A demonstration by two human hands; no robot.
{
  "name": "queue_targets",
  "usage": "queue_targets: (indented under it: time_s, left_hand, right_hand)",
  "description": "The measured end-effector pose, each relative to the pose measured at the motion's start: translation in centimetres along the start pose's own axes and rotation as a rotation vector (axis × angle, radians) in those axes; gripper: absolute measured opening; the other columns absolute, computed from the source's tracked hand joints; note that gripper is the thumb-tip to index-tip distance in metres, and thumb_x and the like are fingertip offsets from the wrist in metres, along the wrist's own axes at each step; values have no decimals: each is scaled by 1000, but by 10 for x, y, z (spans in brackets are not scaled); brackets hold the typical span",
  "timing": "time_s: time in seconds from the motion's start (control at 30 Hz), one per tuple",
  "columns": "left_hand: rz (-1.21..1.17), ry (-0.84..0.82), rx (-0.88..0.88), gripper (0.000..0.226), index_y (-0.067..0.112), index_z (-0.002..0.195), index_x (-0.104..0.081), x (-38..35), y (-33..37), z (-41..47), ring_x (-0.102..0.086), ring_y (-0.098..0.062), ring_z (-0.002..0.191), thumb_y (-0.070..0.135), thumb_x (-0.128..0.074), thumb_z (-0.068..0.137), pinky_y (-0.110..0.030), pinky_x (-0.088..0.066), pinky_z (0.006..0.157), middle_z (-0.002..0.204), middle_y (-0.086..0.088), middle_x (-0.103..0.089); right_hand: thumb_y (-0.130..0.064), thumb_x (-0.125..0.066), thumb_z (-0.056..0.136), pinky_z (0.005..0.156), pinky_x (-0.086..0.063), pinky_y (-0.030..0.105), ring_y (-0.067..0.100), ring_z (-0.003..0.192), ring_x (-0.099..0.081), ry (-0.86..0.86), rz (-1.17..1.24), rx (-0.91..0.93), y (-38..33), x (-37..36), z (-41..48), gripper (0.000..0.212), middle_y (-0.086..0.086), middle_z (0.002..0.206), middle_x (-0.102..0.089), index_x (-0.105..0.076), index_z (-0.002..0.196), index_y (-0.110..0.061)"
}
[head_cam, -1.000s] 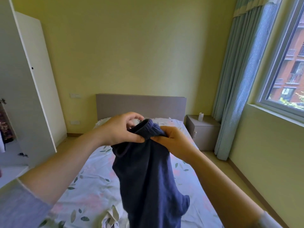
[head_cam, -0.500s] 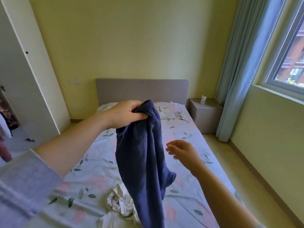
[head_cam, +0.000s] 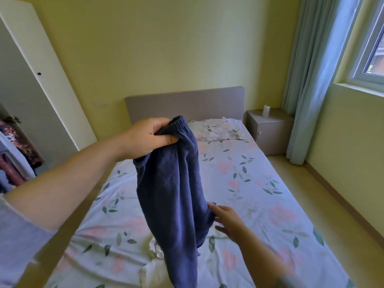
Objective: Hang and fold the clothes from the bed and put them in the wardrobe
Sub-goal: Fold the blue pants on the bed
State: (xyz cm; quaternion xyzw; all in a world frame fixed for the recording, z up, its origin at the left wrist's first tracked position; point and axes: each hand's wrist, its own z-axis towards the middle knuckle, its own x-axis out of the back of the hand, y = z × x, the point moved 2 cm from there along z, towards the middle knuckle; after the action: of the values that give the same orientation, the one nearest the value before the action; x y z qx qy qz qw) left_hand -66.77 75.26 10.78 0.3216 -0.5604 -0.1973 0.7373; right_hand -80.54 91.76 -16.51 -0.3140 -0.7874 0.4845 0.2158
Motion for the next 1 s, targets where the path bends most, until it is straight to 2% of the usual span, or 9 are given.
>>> queue_targets:
  time_s: [0.1, 0.2, 0.27, 0.43, 0.5, 0.6, 0.73, 0.83, 1.0]
  left_hand:
    - [26, 32, 35, 17, 15, 111, -65, 1, -4, -1, -66, -11, 103, 17, -58, 96, -29, -51, 93, 111, -3, -71]
    - [56, 70, 83, 16, 30, 105, -66, 1, -16, -4, -64, 7, 89, 18, -58, 95, -7, -48, 75, 101, 14, -72]
    - [63, 98, 132, 17, 29, 106, -66, -1, -27, -7, -64, 8, 85, 18, -59, 95, -4, -46, 70, 101, 14, -72]
    - [98, 126, 226, 17, 22, 109, -67, -26, -54, -15, -63, -18, 106, 16, -61, 94, -36, -47, 99, 110, 0, -70]
    - [133, 118, 246, 18, 20, 111, -67, -47, -56, -8, -63, -21, 107, 20, -62, 94, -43, -45, 100, 110, -1, -70]
    - [135, 115, 257, 14, 24, 106, -67, -82, -49, 8, -64, -20, 98, 26, -63, 93, -40, -49, 89, 103, 1, -70]
    - [74, 60, 226, 6, 25, 98, -66, -134, -31, 15, -64, -16, 90, 26, -62, 93, -32, -50, 75, 95, 2, -69]
    - [17, 5, 179, 9, 20, 97, -66, -167, -9, 15, -65, -21, 91, 27, -61, 93, -40, -52, 82, 95, -2, -69]
    - [-83, -82, 119, 18, 14, 103, -65, -206, 23, 1, -65, -25, 93, 28, -60, 93, -48, -51, 89, 101, -8, -69]
  right_hand:
    - [-34, -58, 97, 103, -47, 45, 26, 115, -59, 34, 75, 36, 4, 0, 6, 29, 10, 117, -66, -66, 110, -9]
    - [-26, -59, 97, 101, -48, 44, 30, 115, -58, 180, 358, 34, 8, 15, 11, 26, 14, 118, -64, -64, 112, -5]
    - [-25, -58, 98, 99, -48, 45, 33, 114, -58, 283, 397, 53, 14, 36, 13, 25, 15, 118, -64, -64, 112, -5]
    - [-27, -57, 99, 104, -46, 53, 35, 114, -57, 459, 319, 90, 25, 102, 4, 26, 17, 118, -63, -64, 112, -5]
    - [-27, -57, 99, 104, -45, 52, 34, 114, -57, 518, 274, 130, 24, 134, -3, 22, 17, 118, -64, -65, 108, -9]
    - [-24, -59, 97, 101, -47, 50, 26, 104, -58, 650, 251, 190, 23, 179, -22, 12, 13, 107, -66, -65, 94, -15]
    - [-21, -59, 97, 92, -48, 46, 20, 92, -54, 778, 221, 207, 50, 218, -69, 14, 7, 93, -62, -67, 95, -9]
    - [-16, -58, 96, 80, -44, 38, 19, 88, -51, 896, 218, 231, 66, 248, -114, 21, 9, 91, -60, -67, 103, 2]
    - [-21, -60, 95, 79, -43, 33, 20, 87, -55, 1084, 242, 203, 99, 268, -182, 18, 7, 94, -63, -67, 102, -6]
